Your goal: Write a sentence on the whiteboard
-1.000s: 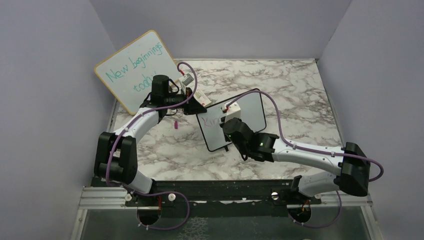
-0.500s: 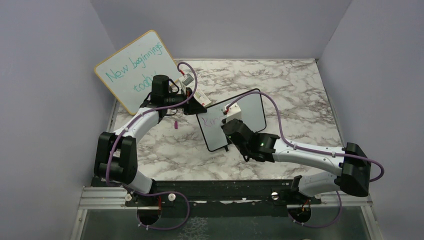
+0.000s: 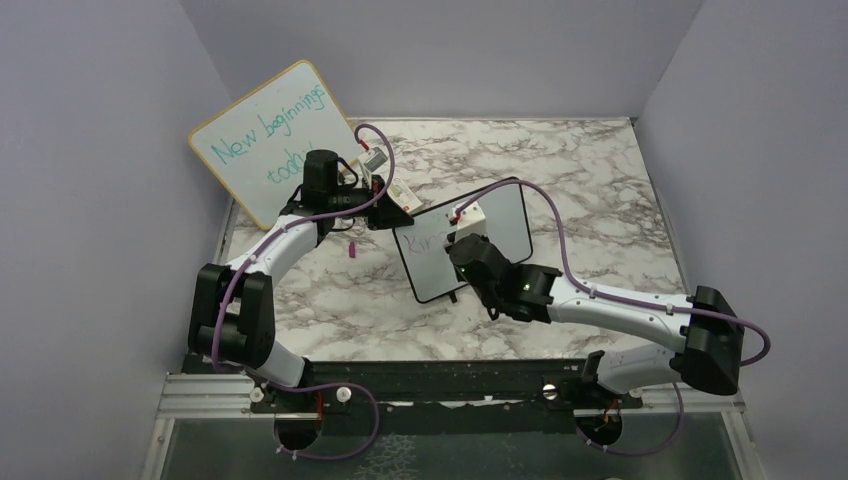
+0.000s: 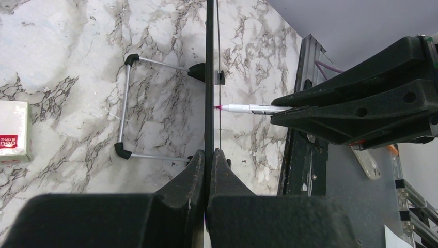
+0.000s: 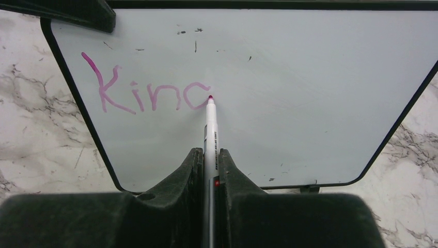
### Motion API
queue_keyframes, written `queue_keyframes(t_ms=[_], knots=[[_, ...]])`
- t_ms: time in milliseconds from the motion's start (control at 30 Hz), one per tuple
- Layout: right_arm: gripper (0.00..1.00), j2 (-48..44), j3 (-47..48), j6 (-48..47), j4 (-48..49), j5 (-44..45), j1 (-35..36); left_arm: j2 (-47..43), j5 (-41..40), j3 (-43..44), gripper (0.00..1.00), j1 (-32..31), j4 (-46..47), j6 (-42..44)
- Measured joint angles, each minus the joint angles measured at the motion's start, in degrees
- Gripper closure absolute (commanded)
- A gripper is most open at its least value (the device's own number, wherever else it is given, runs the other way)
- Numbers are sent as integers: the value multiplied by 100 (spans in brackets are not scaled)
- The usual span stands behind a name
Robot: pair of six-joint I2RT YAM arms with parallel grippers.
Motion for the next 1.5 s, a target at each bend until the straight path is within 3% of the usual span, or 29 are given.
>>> queue_keyframes(t_ms=[1500], knots=[[100,35,240,-658,706,59,-129,35,35,33,100,-2,-4,-22]])
